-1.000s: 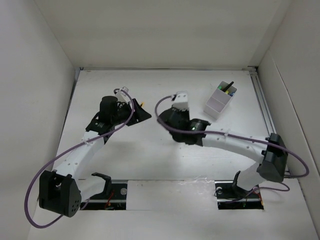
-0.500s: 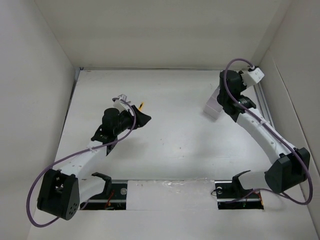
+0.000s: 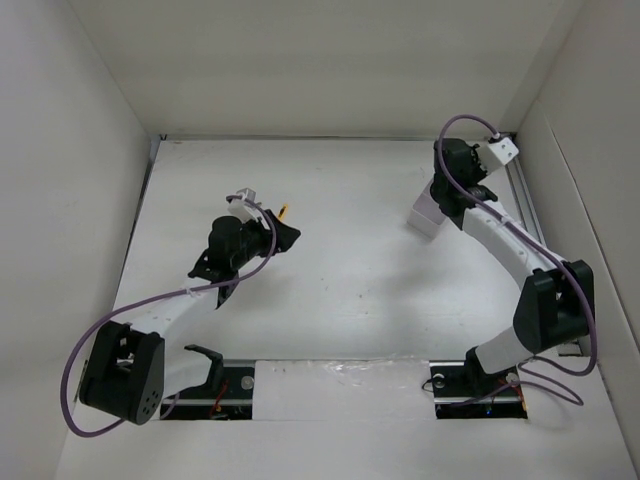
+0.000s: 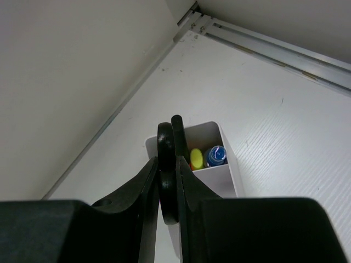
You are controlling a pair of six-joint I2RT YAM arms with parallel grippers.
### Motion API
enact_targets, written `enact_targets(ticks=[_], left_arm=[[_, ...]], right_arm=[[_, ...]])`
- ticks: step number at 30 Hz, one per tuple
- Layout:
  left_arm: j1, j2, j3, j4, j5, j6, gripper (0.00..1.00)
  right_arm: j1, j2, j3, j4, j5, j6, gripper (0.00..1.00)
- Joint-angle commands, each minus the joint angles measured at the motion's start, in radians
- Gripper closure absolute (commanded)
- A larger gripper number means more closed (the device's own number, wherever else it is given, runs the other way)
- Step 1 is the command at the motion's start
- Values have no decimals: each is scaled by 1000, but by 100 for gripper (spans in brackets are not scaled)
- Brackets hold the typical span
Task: Sort the stationery into containers
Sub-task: Place the scissors in the storage box.
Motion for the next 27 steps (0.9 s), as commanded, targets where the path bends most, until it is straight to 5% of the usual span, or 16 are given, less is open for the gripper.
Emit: enact_targets(ticks=[1,11,17,24,27], left_arm=[[0,1,-13,60,9,19,46],[0,1,6,-27,-137,19,47],[0,11,39,-78,-200,28,47],[0,54,93,-146,-269,28,47],[0,89,117,-185,-330,28,47]], right_arm=[[-17,24,26,70,21,5,100],[-27,33,-5,70,21,80,100],[-27,21,-54,70,12,126,64],[-18,-61,-94,59,-25,146,42],[34,-135,-106,39,-25,155,41]])
